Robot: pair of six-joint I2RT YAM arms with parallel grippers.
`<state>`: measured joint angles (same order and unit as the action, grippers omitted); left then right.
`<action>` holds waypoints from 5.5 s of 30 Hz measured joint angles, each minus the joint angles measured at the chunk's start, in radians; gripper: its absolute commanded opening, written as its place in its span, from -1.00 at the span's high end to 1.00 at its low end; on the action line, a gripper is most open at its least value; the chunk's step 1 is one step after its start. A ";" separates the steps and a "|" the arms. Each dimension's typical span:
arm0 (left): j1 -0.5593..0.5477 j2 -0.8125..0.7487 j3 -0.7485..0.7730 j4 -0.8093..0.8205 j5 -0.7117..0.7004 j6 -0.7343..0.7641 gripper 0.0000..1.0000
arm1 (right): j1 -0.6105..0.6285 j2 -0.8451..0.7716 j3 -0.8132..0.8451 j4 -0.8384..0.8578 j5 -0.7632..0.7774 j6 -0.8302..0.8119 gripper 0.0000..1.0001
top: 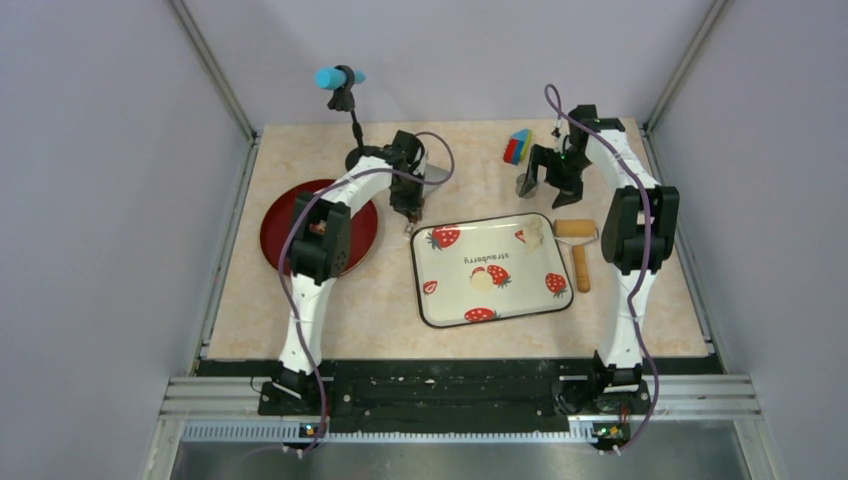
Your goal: Roll out the dumpling wrappers from the dough
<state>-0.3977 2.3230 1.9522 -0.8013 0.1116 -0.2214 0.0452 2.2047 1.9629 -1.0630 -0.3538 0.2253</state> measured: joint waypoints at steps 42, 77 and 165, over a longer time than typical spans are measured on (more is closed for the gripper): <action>-0.029 -0.152 -0.237 -0.025 -0.154 0.030 1.00 | 0.000 -0.010 -0.009 -0.032 -0.064 -0.023 -0.91; -0.318 -0.566 -0.501 -0.014 -0.170 0.011 1.00 | 0.287 -0.017 0.043 0.069 -0.501 0.137 0.98; -0.283 -0.841 -1.011 0.345 -0.068 0.831 1.00 | -0.004 -0.312 -0.548 0.056 0.183 -0.042 -0.80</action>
<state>-0.6804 1.4818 0.9409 -0.4561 0.0437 0.6098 0.0414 1.8927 1.4147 -1.0069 -0.1703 0.1829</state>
